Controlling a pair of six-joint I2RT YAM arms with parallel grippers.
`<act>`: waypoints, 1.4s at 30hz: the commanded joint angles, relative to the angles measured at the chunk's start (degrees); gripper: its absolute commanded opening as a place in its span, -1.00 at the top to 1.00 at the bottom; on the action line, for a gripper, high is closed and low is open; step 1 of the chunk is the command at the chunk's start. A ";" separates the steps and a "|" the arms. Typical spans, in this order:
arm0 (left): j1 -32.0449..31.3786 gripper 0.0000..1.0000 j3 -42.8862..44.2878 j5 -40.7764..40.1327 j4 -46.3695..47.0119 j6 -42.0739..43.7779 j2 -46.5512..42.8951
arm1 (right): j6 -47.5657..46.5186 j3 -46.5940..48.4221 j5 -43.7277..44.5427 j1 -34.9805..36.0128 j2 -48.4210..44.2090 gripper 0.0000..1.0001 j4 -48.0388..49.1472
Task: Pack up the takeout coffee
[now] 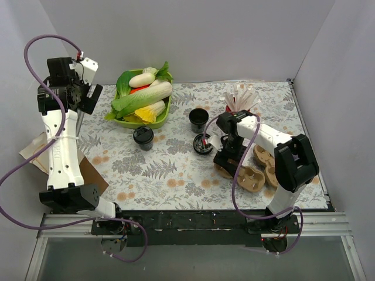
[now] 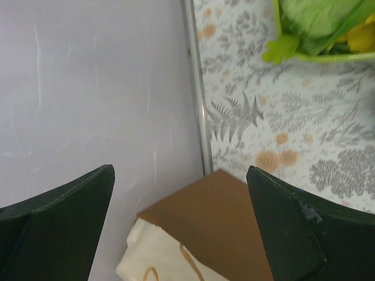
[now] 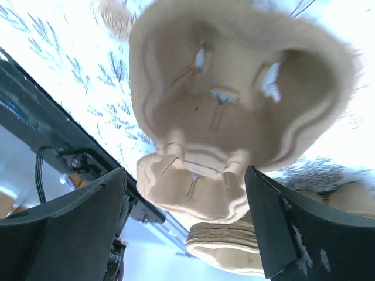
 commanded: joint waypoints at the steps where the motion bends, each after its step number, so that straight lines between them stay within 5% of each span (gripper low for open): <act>1: 0.31 -0.96 -3.03 -7.06 -7.70 -0.48 -3.07 | 1.90 5.73 -3.83 -0.57 -1.50 -0.82 1.08; 7: 0.40 -0.96 -2.25 -23.06 -13.40 -19.19 -2.20 | 2.08 6.35 -7.69 -1.89 -5.72 -0.85 3.98; 13: 2.77 -0.96 -13.32 -29.31 -6.20 -17.71 -8.00 | 4.10 7.84 -9.19 -1.89 -3.27 -0.85 3.19; 25: 6.55 -0.86 -20.33 -21.32 -13.59 -21.67 -2.11 | 2.44 16.10 -8.14 -1.89 3.41 -0.86 -1.29; 30: 6.55 -0.63 -25.45 -16.75 -13.50 -21.06 -3.52 | 1.47 20.75 -5.51 -1.89 5.18 -0.86 -3.23; 42: 6.29 -0.14 -20.54 -9.71 -13.50 -19.74 -4.31 | 1.55 33.76 -6.73 -1.89 8.95 -0.87 -4.46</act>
